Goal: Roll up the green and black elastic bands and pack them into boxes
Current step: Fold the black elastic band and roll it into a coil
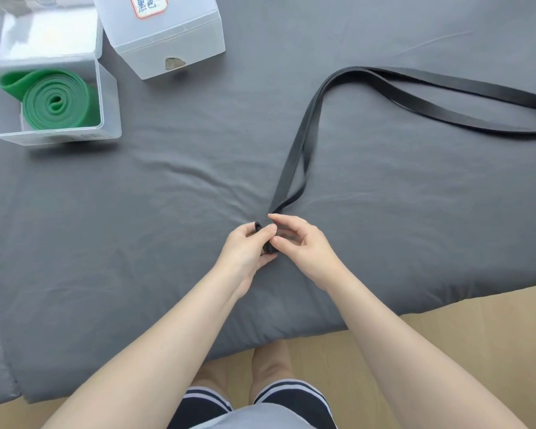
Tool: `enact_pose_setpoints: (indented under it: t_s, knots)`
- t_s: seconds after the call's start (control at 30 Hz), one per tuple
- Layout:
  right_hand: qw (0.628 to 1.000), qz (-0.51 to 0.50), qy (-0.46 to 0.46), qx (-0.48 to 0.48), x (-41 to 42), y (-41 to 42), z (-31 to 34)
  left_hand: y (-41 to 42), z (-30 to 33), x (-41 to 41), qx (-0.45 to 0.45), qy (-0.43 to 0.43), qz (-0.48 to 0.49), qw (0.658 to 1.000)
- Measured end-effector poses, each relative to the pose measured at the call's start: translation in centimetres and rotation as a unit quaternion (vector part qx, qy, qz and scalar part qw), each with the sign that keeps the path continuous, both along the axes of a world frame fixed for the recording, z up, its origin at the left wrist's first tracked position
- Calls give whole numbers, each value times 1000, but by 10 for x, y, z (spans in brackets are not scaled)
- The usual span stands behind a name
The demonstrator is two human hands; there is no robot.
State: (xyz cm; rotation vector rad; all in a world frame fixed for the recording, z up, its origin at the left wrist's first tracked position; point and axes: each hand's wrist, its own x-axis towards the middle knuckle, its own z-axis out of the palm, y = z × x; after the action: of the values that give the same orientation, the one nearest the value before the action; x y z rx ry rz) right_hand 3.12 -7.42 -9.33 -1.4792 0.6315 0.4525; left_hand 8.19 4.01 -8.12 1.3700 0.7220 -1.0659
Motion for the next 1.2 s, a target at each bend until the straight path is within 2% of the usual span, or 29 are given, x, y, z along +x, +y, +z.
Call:
enact_pose_setpoints:
  t_s: [0.1,0.23,0.27,0.33,0.4,0.47,0.53,0.67,0.8,0.87,0.93,1.03,1.1,1.2]
  knots:
    - [999,-21,10,33,-3,13,7,15,4,-1,-12,-31,-21,999]
    - [998,-48,38,19,-7,28,14,28,14,8,16,-108,-140,984]
    - [999,-37,39,-8,-8,29,15,31,14,11,46,-141,-192,970]
    - [990,-4,10,-144,-9,25,12,41,11,17,137,-220,-326,909]
    - [948,42,-54,-311,-6,21,6,55,8,21,191,-296,-404,844]
    - [879,107,-152,-439,2,22,-4,69,4,24,195,-337,-416,822]
    - [813,167,-227,-510,16,29,-16,81,-1,27,190,-360,-409,817]
    - [743,264,-258,-559,46,43,-35,97,-11,33,190,-396,-401,804]
    - [704,314,-307,-558,69,51,-44,108,-18,35,180,-400,-412,798]
    - [688,374,-313,-537,82,53,-43,109,-21,35,178,-399,-394,809]
    - [696,405,-281,-523,91,55,-36,107,-23,39,185,-380,-359,832]
    - [773,402,-182,-456,87,62,-25,106,-24,44,201,-346,-335,853]
    - [823,362,-131,-417,76,66,-21,105,-24,44,197,-336,-337,857]
    - [853,312,-96,-408,67,72,-23,104,-25,41,186,-331,-329,865]
